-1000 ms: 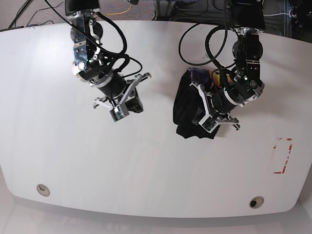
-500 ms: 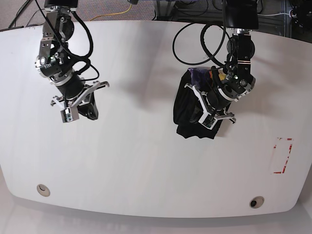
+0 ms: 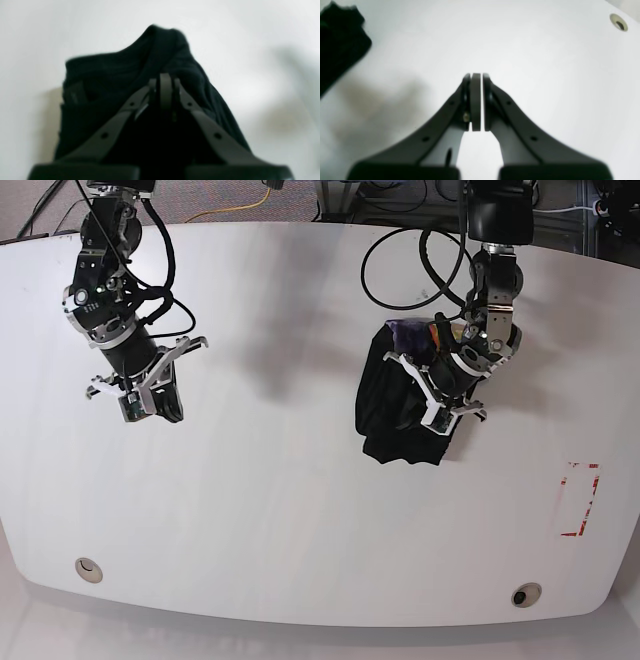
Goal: Layout the t-shirt on the table in an organized manner, then fold the t-shirt properly
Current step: 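Carry the bundle with the left gripper past the red square to the table edge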
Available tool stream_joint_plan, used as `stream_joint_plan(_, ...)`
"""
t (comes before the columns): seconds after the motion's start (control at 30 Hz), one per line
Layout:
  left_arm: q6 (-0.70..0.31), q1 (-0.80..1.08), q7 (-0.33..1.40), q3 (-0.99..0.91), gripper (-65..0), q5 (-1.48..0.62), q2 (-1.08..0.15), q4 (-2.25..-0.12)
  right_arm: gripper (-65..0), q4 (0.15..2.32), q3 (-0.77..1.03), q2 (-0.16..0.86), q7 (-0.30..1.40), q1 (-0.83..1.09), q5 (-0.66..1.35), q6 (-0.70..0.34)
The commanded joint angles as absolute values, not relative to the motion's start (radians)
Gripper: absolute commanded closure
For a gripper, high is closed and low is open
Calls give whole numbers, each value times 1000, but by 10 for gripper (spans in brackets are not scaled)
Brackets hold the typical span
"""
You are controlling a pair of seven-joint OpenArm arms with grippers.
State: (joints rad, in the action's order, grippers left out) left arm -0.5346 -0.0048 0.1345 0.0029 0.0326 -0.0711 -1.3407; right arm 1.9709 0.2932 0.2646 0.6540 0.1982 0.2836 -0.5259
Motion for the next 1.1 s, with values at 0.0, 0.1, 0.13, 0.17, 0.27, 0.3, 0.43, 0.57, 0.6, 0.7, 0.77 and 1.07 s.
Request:
stream_joint_plan(0.0, -519, -21, 124, 4, 0, 35, -76, -1307, -8, 1988, 300, 262, 619, 202, 278, -536)
stream_joint_plan(0.1, -506, -22, 124, 4, 0, 35, -107, -1257, -8, 1988, 300, 249, 618, 209, 265, -542)
stream_joint_plan(0.13, -501, -22, 124, 5, 0, 35, -116, -1239, -8, 1988, 300, 249, 618, 211, 262, -542)
stream_joint_plan(0.17, -496, -22, 124, 5, 0, 35, -122, -1225, -8, 1988, 302, 249, 618, 213, 262, -542)
stream_joint_plan(0.27, -490, -21, 124, 5, 0, 35, -143, -1202, -8, 1988, 302, 248, 618, 216, 266, -542)
stream_joint_plan(0.3, -490, -18, 124, 5, 0, 35, -154, -1198, -8, 1988, 302, 248, 618, 219, 268, -542)
stream_joint_plan(0.43, -490, -12, 124, 2, 0, 35, -191, -1191, -8, 1988, 300, 248, 618, 228, 268, -542)
stream_joint_plan(0.57, -492, 21, 124, -1, 0, 28, -249, -1193, -8, 1989, 298, 225, 618, 228, 265, -542)
stream_joint_plan(0.6, -495, 25, 124, -1, 0, 28, -260, -1193, -8, 1989, 298, 222, 618, 228, 263, -542)
stream_joint_plan(0.7, -495, 38, 124, -2, 0, 25, -306, -1193, -8, 1989, 298, 220, 618, 228, 262, -542)
stream_joint_plan(0.77, -496, 51, 124, -12, 0, 24, -335, -1194, -8, 1989, 298, 217, 618, 229, 266, -542)
stream_joint_plan(1.07, -584, 68, 122, -199, 0, 24, -364, -1194, -8, 1991, 295, 214, 618, 231, 268, -544)
